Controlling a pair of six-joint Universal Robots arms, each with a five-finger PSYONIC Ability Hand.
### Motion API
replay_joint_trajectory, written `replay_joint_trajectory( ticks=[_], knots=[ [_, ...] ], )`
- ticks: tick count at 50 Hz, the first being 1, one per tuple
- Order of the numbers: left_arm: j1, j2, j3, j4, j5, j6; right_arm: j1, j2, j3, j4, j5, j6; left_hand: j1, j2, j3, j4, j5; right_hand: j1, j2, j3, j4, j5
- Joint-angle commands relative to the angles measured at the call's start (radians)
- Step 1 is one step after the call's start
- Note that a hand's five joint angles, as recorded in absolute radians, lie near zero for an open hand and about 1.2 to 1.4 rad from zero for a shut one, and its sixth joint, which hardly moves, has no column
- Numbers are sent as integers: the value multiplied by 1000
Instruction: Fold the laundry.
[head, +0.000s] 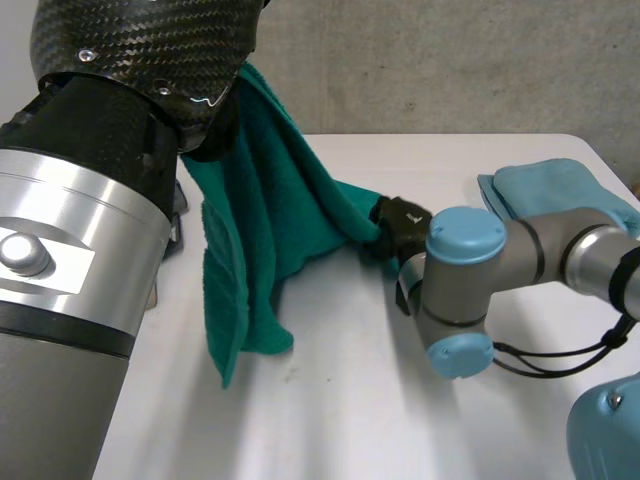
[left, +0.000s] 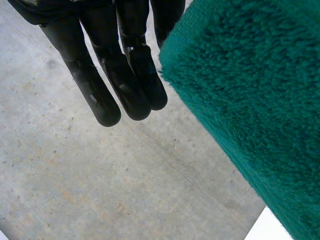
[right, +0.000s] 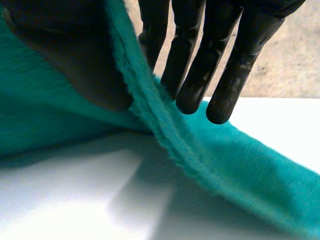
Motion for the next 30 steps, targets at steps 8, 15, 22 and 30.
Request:
replay_joint_trajectory(
  ticks=[8, 15, 22, 30],
  knots=[
    [223, 18, -28, -67, 27, 2, -348, -416, 168, 94, -242, -666, 251, 199, 204, 193, 246, 417, 243, 261, 257, 275],
    [318, 18, -51, -96, 104, 5, -403, -654, 154, 454, -368, -972, 251, 199, 204, 193, 246, 417, 243, 261, 257, 275],
    [361, 18, -57, -182, 130, 2, -454, -762, 59, 738, -389, -1105, 251, 199, 204, 193, 246, 417, 243, 261, 257, 275],
    [375, -5, -96, -276, 153, 1, -457, -762, 42, 875, -388, -1188, 251, 199, 204, 193, 246, 417, 243, 261, 257, 275]
  ],
)
